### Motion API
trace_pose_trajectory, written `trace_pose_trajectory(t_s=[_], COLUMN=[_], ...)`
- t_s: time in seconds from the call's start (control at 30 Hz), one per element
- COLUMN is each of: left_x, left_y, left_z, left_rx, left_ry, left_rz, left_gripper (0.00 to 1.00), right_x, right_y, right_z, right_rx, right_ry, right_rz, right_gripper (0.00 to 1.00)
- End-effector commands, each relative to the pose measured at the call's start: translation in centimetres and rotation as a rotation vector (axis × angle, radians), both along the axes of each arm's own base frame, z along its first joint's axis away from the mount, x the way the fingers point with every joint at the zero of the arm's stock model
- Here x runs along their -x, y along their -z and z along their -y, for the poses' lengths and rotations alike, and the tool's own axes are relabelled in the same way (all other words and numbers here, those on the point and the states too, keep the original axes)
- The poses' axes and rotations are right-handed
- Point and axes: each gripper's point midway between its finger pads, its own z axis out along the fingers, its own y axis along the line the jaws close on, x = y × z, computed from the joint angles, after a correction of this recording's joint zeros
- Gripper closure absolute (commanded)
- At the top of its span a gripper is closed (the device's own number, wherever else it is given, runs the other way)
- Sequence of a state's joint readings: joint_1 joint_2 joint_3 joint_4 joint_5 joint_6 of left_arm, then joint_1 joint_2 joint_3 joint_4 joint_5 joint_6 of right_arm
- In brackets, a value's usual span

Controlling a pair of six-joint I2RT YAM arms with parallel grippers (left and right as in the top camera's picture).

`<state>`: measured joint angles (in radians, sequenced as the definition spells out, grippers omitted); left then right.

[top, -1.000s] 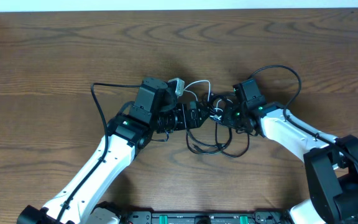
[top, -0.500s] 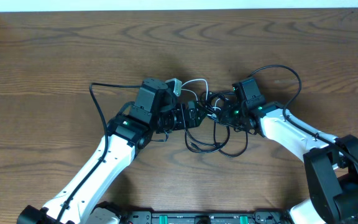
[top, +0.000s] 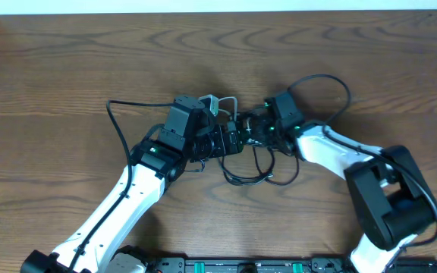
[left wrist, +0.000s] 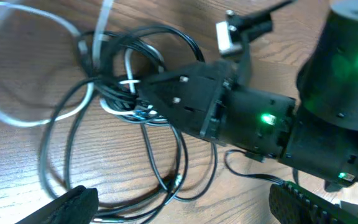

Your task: Untangle cables

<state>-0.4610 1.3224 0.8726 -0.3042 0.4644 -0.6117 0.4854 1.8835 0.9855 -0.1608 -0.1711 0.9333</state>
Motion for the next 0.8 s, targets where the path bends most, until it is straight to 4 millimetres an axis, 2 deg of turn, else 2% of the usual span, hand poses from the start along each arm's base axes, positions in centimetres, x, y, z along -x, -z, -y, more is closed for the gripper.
trace_pose_trajectory(t_s=[0.0, 0.1, 0.17, 0.23, 0.3, 0.37, 0.4, 0.47, 0.53, 0.6, 0.77], left_x=[-0.3, 0.0, 0.2, 0.4, 0.6, 0.7, 0.7, 0.7, 0.6, 0.5, 0.5], left_y=[-0.2, 0.1, 0.3, 0.5, 0.7, 0.7, 0.7, 0.7, 0.7, 0.6, 0.8], left_z=[0.0, -0.1, -0.2, -0.4, -0.4, -0.5, -0.5, -0.5, -0.4, -0.4, -0.4], left_rx=[-0.008, -0.014, -0.021, -0.028, -0.033, -0.034, -0.034, -0.034, -0.032, -0.03, -0.02], left_ry=[0.0, 0.0, 0.001, 0.001, 0.001, 0.001, 0.001, 0.001, 0.001, 0.001, -0.024], left_rz=[0.01, -0.002, -0.015, -0.029, -0.04, -0.042, -0.042, -0.041, -0.038, -0.034, -0.064], left_gripper=[0.09, 0.09, 0.09, 0.09, 0.09, 0.09, 0.09, 0.1, 0.23, 0.32, 0.33], right_x=[4.3, 4.0, 3.3, 2.9, 2.5, 2.3, 2.6, 3.4, 4.3, 5.5, 7.4], right_y=[6.3, 5.6, 4.6, 2.8, 0.2, -3.5, -6.2, -9.4, -12.4, -14.9, -19.4], right_z=[2.2, 3.1, 2.5, 1.9, 1.6, 0.2, -0.8, -1.5, -1.4, -1.3, -1.1], right_rx=[0.115, 0.184, 0.182, 0.179, 0.171, 0.094, 0.02, -0.058, -0.107, -0.147, -0.178], right_ry=[0.046, 0.044, -0.028, -0.113, -0.176, -0.294, -0.378, -0.439, -0.447, -0.466, -0.543], right_rz=[-0.239, -0.246, -0.209, -0.169, -0.121, -0.039, 0.02, 0.072, 0.102, 0.129, 0.255], right_gripper=[0.99, 0.99, 0.99, 0.99, 0.99, 0.99, 0.99, 0.99, 0.99, 0.99, 0.99])
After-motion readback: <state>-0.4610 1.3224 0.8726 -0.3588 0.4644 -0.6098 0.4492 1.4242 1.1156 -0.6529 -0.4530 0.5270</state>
